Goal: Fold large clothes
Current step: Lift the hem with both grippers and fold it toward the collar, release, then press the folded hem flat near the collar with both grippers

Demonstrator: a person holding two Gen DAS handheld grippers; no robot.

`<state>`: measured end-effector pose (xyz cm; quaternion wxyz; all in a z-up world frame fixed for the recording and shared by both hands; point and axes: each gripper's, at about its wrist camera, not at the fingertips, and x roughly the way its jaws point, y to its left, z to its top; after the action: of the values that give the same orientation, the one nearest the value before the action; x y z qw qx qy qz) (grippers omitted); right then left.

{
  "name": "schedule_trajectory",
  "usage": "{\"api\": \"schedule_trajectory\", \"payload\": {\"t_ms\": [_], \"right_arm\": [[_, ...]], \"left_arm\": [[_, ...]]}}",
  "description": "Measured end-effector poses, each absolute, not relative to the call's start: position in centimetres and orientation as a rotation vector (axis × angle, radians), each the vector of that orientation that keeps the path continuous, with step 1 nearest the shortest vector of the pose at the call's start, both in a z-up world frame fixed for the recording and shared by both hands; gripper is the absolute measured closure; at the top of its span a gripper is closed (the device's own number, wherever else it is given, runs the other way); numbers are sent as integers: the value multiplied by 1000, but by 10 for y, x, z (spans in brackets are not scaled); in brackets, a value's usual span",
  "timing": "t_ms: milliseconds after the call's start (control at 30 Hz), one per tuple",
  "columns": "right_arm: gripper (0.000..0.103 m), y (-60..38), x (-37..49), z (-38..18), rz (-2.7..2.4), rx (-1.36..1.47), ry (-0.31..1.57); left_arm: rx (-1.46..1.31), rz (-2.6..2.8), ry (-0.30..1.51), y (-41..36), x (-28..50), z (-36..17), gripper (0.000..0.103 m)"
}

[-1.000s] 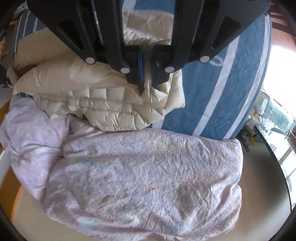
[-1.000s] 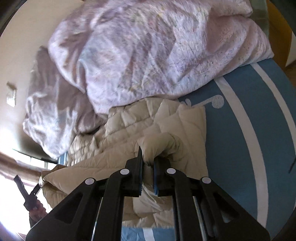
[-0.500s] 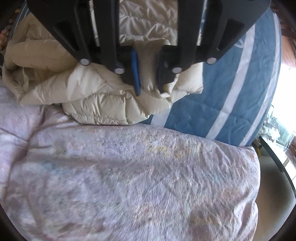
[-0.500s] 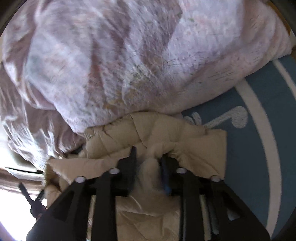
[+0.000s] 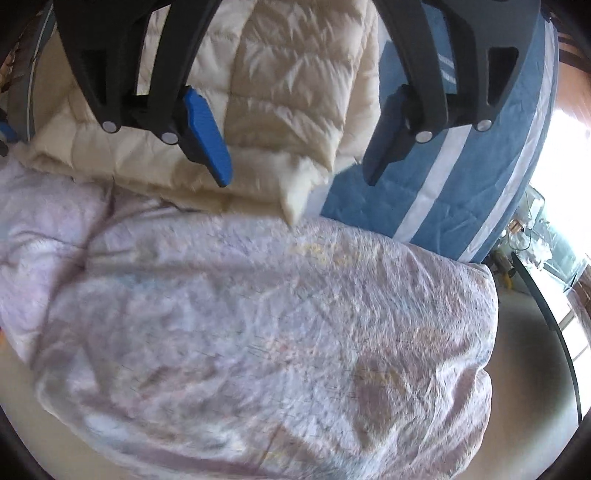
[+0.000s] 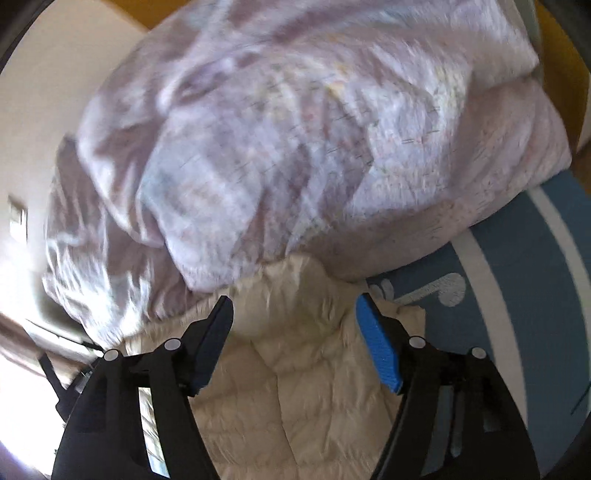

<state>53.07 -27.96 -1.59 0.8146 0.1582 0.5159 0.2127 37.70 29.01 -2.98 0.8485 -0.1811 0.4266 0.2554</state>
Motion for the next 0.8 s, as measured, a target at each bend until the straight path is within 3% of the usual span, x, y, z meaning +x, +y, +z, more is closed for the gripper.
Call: {"api": "schedule_trajectory", "payload": {"t_ms": [500, 800], "right_arm": [[33, -157, 497, -71, 437, -112, 971], [33, -173, 533, -108, 265, -60, 1000]], "left_arm": [[-205, 573, 918, 241, 397, -93, 26], [-178, 613, 909, 252, 417, -115, 19]]}}
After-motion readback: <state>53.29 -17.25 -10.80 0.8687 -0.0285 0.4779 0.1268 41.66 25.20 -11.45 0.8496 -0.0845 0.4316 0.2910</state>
